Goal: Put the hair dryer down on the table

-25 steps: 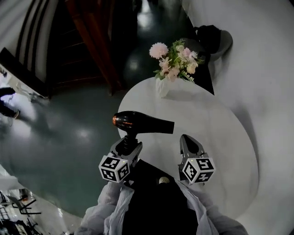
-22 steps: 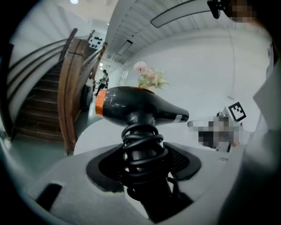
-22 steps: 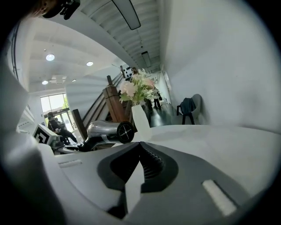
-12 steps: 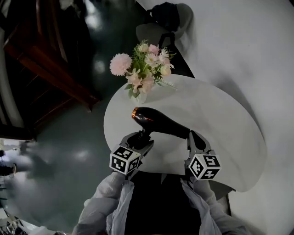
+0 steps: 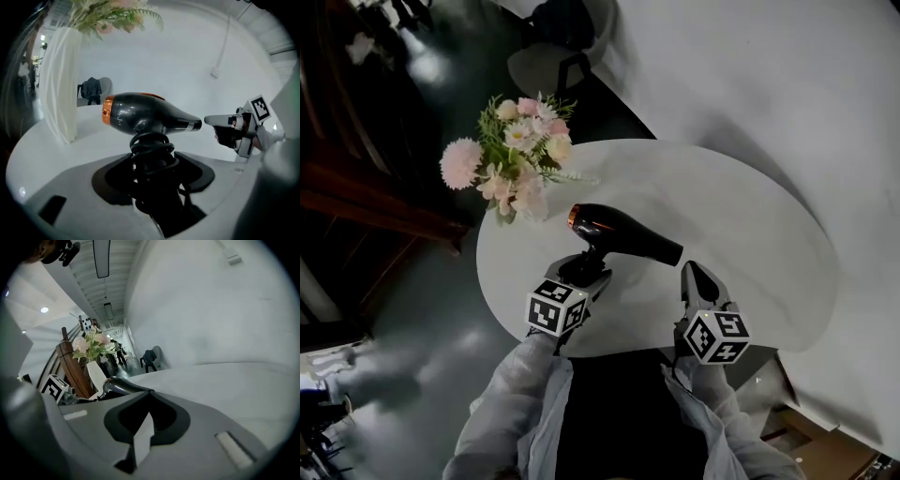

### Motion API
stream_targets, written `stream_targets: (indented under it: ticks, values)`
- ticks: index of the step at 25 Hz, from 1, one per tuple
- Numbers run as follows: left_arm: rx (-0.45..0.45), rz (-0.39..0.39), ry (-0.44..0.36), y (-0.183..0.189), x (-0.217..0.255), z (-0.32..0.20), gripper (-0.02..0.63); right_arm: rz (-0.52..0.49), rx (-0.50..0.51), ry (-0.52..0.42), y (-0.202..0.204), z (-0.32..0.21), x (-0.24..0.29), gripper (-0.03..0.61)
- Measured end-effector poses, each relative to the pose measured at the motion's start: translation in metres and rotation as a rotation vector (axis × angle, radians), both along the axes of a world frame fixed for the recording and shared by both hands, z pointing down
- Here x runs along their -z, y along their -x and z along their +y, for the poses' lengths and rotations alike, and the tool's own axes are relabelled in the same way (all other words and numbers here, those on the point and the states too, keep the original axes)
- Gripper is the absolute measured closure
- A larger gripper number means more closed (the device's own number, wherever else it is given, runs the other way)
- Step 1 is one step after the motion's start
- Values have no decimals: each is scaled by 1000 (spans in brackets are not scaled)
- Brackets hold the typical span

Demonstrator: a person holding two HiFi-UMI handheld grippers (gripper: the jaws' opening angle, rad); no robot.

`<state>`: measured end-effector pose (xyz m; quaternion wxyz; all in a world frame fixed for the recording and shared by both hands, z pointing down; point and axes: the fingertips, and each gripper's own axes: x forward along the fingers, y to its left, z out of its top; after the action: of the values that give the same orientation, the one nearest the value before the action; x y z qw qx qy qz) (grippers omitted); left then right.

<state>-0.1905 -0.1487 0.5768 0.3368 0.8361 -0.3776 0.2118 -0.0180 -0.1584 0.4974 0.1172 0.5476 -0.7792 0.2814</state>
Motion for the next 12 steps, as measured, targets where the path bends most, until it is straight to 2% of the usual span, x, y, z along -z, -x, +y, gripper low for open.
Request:
stream_targets:
  ticks: [3,6,12]
  values:
    - [27,-5,20,-4,-14,-24,339,-20,1,10,-6,-9,-9,569]
    - [54,-44,52,-1,-31,-39,339,-19,16,34,-8,-11,-20,569]
    - [71,-101,49,0,-48,-65,339,-34,32,63,-8,-21,-34,569]
